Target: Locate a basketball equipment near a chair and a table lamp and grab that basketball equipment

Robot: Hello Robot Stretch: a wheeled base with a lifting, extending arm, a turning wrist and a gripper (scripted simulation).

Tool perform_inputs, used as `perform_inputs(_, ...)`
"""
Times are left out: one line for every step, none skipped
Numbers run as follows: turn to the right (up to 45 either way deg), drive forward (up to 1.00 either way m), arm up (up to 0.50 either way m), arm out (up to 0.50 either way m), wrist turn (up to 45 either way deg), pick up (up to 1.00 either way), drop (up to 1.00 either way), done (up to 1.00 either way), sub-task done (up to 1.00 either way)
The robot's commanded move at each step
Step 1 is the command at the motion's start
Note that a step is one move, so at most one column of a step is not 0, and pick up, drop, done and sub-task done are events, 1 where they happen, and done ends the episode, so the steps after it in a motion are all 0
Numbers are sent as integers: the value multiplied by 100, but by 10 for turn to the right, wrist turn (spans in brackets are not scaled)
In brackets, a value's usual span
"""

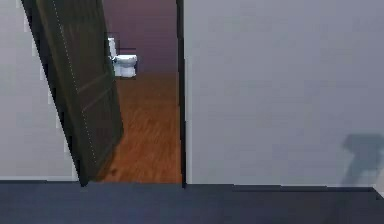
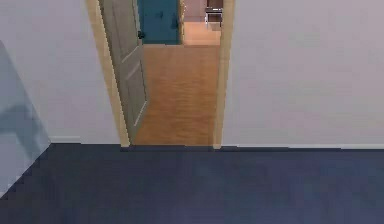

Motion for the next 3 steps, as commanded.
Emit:
perform_inputs(450,0,0,0,0,0,0,0,0)
perform_inputs(0,10,0,0,0,0,0,0,0)
perform_inputs(-450,0,0,0,0,0,0,0,0)
